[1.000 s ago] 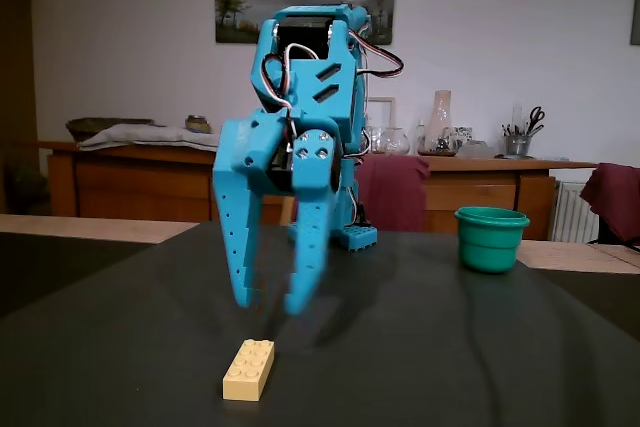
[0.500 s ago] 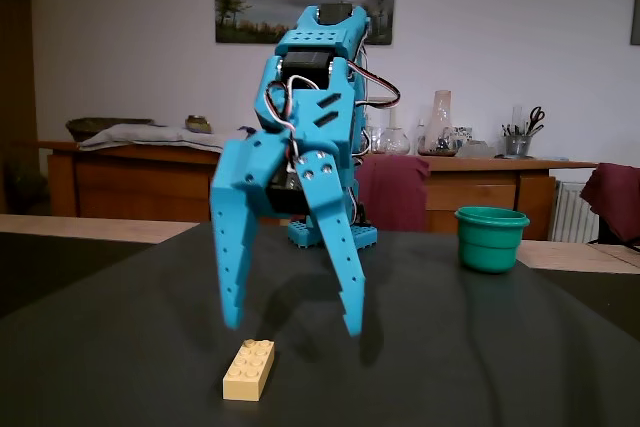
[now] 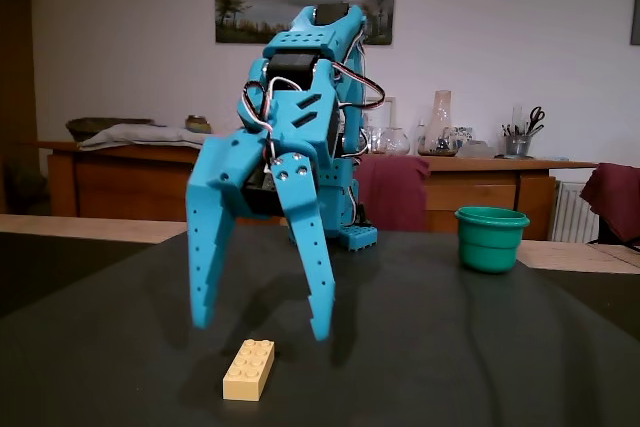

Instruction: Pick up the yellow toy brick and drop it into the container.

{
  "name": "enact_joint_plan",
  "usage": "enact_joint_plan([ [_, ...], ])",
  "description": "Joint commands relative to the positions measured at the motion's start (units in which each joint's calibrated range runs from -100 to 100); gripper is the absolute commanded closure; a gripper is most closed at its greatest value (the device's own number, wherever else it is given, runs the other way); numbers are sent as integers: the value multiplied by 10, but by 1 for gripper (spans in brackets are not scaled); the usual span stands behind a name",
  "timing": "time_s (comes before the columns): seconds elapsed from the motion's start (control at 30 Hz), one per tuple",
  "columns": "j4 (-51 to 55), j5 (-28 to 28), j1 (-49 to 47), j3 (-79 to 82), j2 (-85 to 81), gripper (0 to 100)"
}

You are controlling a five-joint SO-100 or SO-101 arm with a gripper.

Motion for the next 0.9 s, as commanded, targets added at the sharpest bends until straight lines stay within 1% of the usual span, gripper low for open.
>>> enact_joint_plan([
  [0.0, -56, 3, 5, -6, 40, 72],
  [0.2, -149, 4, 16, -8, 129, 72],
  [0.37, -158, 13, 16, -7, 136, 73],
  [0.4, -158, 13, 16, -7, 136, 73],
  [0.53, -158, 15, 21, -6, 136, 87],
  [0.63, -158, 15, 24, -6, 135, 90],
  [0.87, -155, 16, 24, -4, 135, 90],
])
